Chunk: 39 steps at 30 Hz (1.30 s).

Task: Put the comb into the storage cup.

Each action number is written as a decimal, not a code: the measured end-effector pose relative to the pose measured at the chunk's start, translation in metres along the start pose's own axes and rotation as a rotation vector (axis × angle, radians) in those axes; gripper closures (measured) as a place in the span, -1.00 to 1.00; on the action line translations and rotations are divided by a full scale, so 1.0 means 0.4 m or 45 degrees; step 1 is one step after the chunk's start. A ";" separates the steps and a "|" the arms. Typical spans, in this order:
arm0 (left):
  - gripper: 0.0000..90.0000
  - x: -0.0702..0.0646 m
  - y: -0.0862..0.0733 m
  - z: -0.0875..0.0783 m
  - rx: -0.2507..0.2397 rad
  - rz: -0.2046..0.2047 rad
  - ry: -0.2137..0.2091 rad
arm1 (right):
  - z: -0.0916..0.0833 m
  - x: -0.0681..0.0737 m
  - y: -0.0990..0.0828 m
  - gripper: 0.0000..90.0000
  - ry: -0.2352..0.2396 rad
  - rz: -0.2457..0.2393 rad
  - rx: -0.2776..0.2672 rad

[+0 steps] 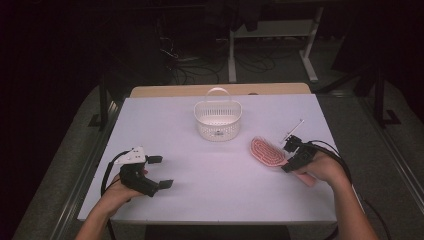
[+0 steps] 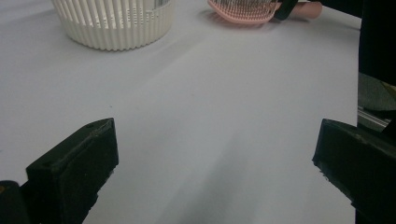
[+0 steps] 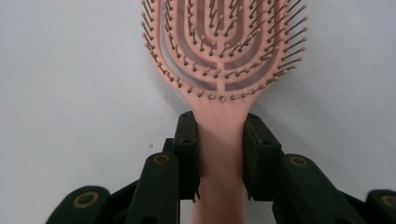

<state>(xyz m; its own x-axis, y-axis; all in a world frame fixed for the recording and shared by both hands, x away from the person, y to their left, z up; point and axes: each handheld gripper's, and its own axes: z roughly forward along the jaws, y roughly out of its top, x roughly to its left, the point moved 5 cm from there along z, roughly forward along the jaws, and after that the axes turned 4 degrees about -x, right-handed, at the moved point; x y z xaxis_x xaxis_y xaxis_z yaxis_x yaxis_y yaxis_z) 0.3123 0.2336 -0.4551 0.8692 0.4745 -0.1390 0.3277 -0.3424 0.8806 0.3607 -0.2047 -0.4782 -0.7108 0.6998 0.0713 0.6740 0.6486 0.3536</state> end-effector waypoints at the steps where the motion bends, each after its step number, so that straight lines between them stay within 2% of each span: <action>1: -1.00 0.000 0.000 0.000 0.000 0.000 0.000 | -0.002 0.000 0.001 0.53 0.006 0.009 -0.011; 10: -1.00 0.000 0.001 0.001 -0.002 -0.001 0.001 | -0.018 -0.009 0.005 0.53 0.010 0.025 -0.096; 21: -1.00 0.001 0.001 0.000 0.000 0.001 0.002 | -0.049 -0.012 0.025 0.53 0.023 0.013 -0.296; 30: -1.00 0.001 0.001 0.000 -0.001 -0.001 0.003 | -0.065 -0.008 0.037 0.53 0.031 0.002 -0.405; 39: -1.00 0.003 0.001 0.000 -0.005 -0.011 0.007 | -0.082 0.001 0.051 0.53 0.093 0.000 -0.528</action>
<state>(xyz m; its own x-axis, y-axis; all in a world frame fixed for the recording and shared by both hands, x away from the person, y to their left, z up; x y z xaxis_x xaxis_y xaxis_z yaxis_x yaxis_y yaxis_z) 0.3134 0.2340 -0.4550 0.8643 0.4819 -0.1439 0.3338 -0.3354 0.8810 0.3674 -0.2009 -0.4406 -0.7330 0.6673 0.1320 0.5466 0.4623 0.6982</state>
